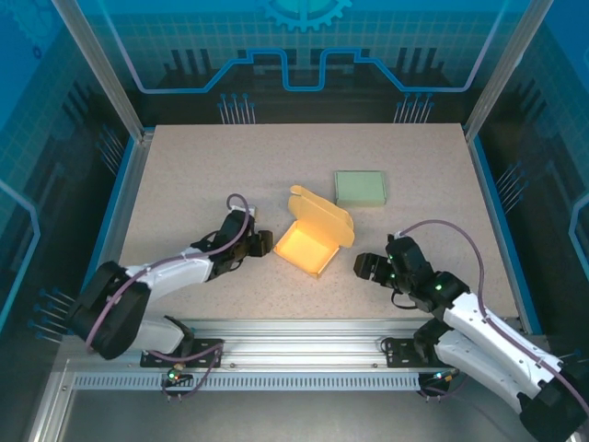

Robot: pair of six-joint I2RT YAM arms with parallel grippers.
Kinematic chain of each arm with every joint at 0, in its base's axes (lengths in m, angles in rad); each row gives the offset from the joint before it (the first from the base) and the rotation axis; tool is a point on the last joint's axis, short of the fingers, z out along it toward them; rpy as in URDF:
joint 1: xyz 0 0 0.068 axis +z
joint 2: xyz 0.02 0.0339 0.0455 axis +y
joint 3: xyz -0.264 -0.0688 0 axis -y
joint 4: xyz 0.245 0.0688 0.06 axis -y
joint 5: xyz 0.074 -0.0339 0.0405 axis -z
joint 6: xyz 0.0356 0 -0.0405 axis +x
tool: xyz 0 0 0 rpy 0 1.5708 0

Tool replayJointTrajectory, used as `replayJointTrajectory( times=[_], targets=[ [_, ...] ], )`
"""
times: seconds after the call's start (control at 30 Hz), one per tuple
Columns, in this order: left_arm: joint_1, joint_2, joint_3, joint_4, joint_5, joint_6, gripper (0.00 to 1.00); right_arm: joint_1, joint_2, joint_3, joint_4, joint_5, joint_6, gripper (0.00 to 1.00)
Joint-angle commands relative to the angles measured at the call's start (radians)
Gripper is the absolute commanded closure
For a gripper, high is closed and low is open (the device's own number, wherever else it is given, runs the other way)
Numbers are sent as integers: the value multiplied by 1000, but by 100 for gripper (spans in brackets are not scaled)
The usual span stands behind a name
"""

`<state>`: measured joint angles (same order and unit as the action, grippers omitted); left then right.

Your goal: Fold the paper box

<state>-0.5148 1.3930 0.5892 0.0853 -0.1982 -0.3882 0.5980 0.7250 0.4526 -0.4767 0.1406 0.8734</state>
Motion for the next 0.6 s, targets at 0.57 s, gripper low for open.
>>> replayJointTrajectory(
  times=[0.57],
  targets=[
    [-54,72,-64,214,243,-133,38,116,468,189,205,-6,-70,15]
  ],
)
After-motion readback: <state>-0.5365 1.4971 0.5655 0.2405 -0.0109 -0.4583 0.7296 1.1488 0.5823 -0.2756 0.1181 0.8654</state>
